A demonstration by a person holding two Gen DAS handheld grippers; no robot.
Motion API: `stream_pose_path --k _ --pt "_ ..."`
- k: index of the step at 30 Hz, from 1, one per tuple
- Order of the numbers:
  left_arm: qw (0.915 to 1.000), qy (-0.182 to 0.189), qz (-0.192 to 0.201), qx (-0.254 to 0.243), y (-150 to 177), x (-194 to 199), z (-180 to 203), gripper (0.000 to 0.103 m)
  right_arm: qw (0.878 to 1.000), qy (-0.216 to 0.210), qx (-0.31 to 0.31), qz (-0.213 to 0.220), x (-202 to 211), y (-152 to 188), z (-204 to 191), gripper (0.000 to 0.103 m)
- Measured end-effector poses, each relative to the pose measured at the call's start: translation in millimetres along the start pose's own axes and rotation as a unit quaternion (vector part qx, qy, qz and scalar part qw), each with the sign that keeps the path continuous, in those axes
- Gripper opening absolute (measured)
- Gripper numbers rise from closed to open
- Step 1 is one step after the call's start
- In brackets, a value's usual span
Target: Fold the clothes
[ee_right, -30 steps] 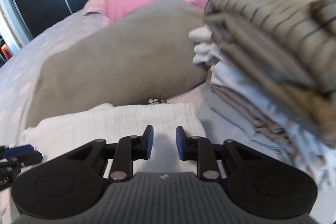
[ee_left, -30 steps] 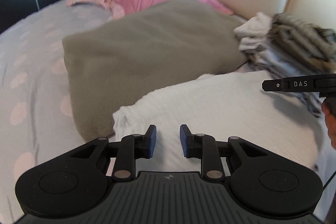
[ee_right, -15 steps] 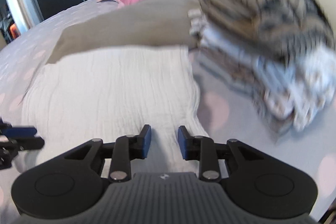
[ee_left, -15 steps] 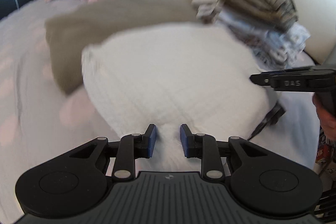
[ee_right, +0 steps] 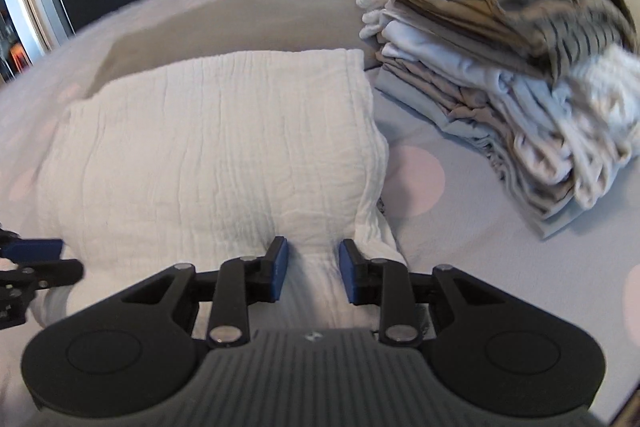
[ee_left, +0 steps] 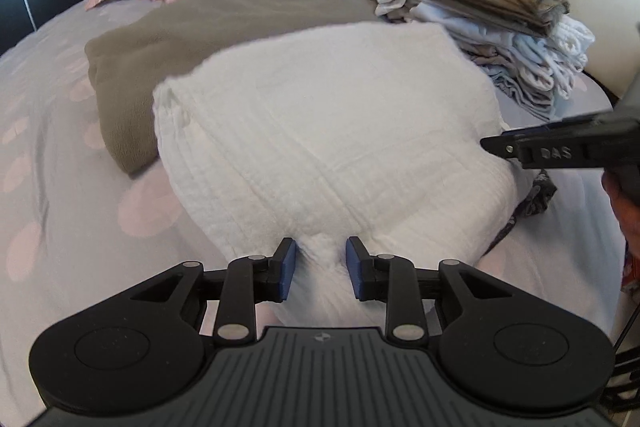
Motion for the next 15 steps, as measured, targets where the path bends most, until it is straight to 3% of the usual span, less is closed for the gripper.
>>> stream_pose_path --k 3,9,15 --pt "0.9995 -0.005 0.030 0.006 -4 29 2 0.027 1.000 0.028 -0.002 -0.006 18 -13 -3 0.042" --pt "0.9949 -0.004 0.101 0.004 -6 95 10 0.042 1.000 0.012 0.026 0.001 86 -16 -32 0.057" --pt "0.9889 -0.031 0.145 -0.005 -4 150 19 0.049 0.997 0.045 0.057 0.018 152 3 -61 0.061"
Point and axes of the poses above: each gripper's, at about its wrist camera, not at the fingertips, and x roughly against the way its jaws point, z to its right, y to its underside, the point moved 7 cm from there along -x, roughly the way its jaws point, and after that the axes turned 12 degrees about y, right-handed, at the moved point
